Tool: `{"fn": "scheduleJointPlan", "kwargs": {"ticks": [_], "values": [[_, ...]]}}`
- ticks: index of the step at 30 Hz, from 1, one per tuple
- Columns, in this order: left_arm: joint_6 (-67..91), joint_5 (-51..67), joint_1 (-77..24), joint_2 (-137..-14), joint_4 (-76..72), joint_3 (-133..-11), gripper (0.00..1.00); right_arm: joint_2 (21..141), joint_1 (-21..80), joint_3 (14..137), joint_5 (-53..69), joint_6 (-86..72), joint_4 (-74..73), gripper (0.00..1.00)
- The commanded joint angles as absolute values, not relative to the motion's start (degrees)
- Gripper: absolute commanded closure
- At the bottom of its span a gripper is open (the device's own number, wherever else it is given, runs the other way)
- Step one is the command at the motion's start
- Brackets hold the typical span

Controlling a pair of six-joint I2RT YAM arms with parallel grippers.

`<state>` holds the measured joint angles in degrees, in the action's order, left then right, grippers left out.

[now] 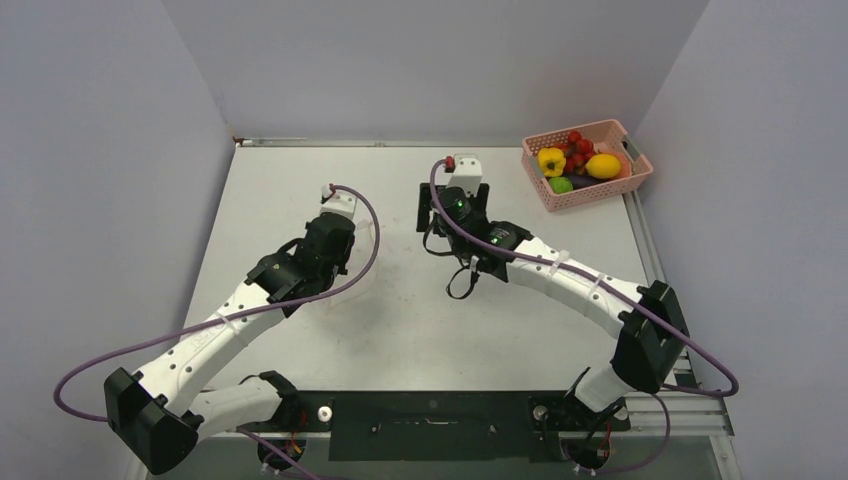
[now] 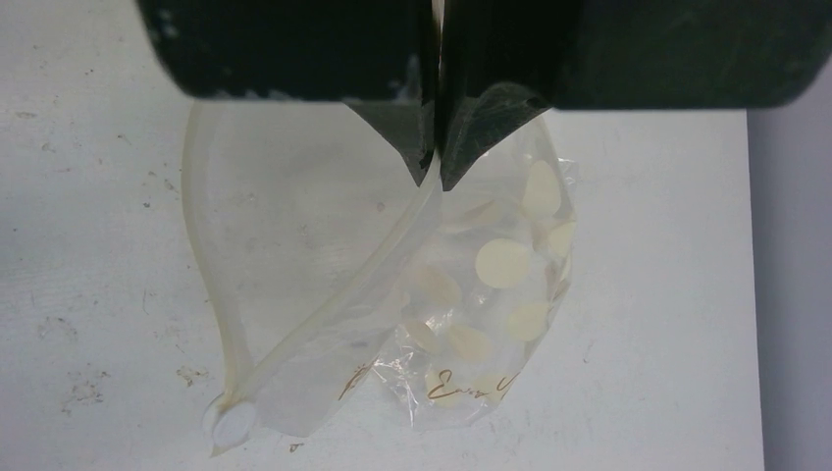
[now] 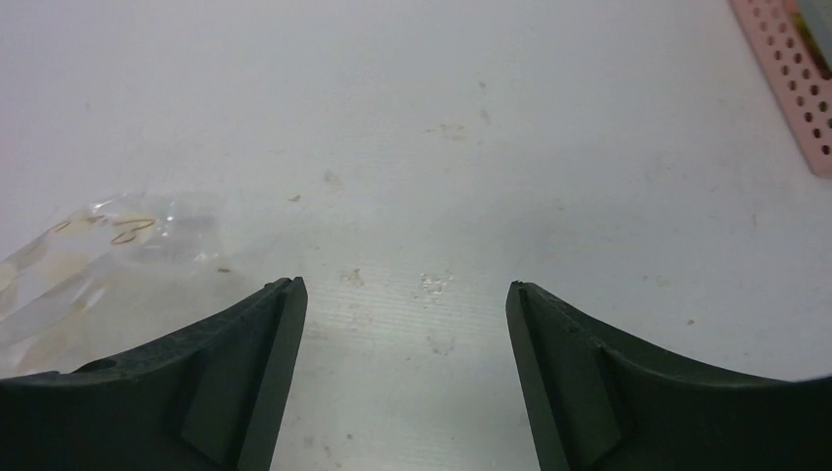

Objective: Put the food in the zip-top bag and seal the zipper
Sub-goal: Move the bin to the center of the board.

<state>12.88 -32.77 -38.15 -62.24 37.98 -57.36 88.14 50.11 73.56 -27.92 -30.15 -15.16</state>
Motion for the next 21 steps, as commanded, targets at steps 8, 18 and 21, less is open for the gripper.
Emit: {"fn": "scheduleJointPlan", "kwargs": {"ticks": [8, 18, 21], "values": [[13.4, -31.7, -38.0, -60.4, 37.5, -59.9, 1.00, 87.2, 37.1, 77.6, -35.4, -28.3, -19.1, 0.23], [14.1, -30.0, -37.0, -59.2, 37.1, -59.6, 1.00, 91.6, 23.0, 79.0, -33.9, -32.4, -19.8, 0.23], [14.1, -29.6, -36.9, -59.0, 37.1, -59.6, 1.00, 93.4, 19.8, 79.9, -34.6, -33.0, -19.2, 0.24]]}}
